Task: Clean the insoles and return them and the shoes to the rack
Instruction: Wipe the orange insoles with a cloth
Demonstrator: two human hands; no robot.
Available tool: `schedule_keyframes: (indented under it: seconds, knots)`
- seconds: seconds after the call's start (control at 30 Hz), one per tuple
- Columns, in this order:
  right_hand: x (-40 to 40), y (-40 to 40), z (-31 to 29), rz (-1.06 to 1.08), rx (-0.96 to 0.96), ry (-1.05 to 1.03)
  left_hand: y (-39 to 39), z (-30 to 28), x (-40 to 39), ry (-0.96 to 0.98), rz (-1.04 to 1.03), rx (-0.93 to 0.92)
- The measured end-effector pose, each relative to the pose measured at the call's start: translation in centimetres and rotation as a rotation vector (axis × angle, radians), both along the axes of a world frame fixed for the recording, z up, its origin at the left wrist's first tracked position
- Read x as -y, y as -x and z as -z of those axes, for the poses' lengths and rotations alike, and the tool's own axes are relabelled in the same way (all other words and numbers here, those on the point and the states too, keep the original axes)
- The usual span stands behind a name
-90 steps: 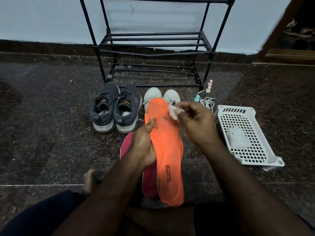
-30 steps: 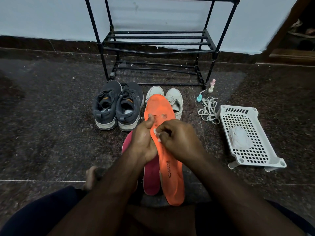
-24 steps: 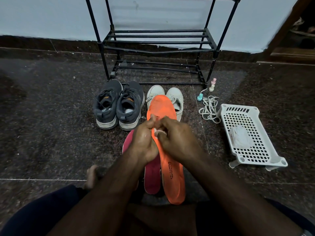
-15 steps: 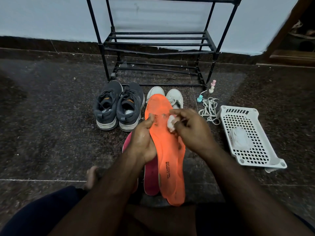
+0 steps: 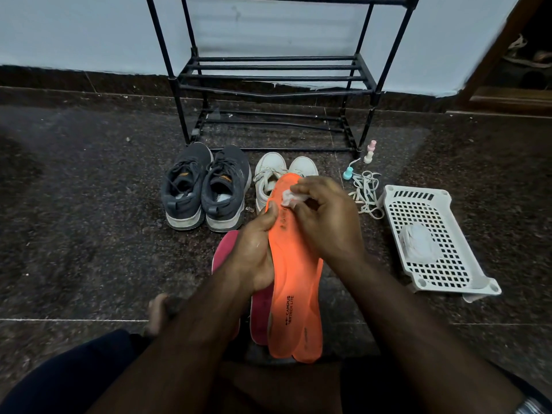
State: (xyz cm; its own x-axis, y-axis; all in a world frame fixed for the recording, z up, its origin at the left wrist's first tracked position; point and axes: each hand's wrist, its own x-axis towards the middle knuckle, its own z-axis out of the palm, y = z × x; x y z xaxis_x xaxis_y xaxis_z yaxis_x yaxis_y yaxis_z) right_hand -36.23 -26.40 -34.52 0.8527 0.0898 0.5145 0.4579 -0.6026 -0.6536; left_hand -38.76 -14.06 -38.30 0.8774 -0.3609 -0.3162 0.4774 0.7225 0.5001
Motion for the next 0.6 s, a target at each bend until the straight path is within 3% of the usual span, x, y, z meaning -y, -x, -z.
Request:
schedule_keyframes:
  seconds: [0.23, 0.43, 0.6]
  knots:
    - [-0.9, 1.3, 0.9, -0.070, -0.011, 0.228, -0.3, 0.2, 0.0, -0.042, -0.015, -0.031]
    - [0.6, -0.7, 0.0, 0.090, 0.013, 0.126, 0.0, 0.2, 0.1, -0.035, -0.004, -0.029]
    - [-1.0, 1.1, 0.9, -0.074, -0.061, 0.211, -0.3, -0.1, -0.2, -0.027, -0.037, -0.019]
